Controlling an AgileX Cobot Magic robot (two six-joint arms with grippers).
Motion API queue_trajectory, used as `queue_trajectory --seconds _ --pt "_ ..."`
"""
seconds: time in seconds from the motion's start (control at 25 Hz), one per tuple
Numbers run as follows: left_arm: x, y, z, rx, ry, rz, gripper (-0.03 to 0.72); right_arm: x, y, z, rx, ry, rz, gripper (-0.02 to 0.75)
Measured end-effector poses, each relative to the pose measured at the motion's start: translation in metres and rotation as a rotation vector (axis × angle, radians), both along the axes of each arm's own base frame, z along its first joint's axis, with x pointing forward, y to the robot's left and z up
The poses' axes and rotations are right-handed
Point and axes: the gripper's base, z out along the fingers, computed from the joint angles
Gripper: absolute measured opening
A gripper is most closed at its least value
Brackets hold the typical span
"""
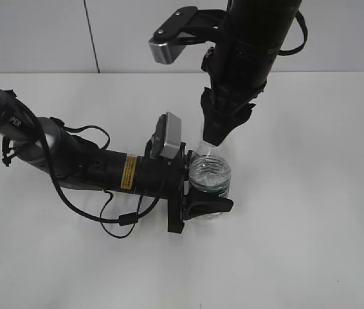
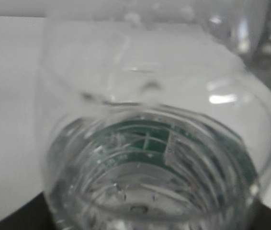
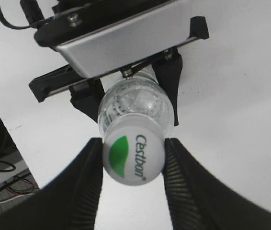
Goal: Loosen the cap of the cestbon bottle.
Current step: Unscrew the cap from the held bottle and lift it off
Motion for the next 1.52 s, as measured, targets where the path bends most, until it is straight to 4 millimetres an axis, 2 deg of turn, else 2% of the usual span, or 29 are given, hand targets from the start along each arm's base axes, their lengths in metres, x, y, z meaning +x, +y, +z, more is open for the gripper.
queue_trajectory --seconds 0.6,1.16,1.52 --pt "-0.0004 0.0004 -0.0002 0.002 -0.004 -0.008 0.406 0.0009 0.0006 0.0002 -0.012 -0.097 0.363 0.3" --pt "-0.0007 0.0002 0.0003 -0.003 -0.004 -0.013 0.406 0.0008 0.0008 0.0002 -0.01 -0.102 0.384 0.313" --pt "-0.0004 0.0001 0.0005 -0.003 -0.001 -0.012 0.406 -0.0002 0.0041 0.001 0.03 -0.084 0.333 0.435"
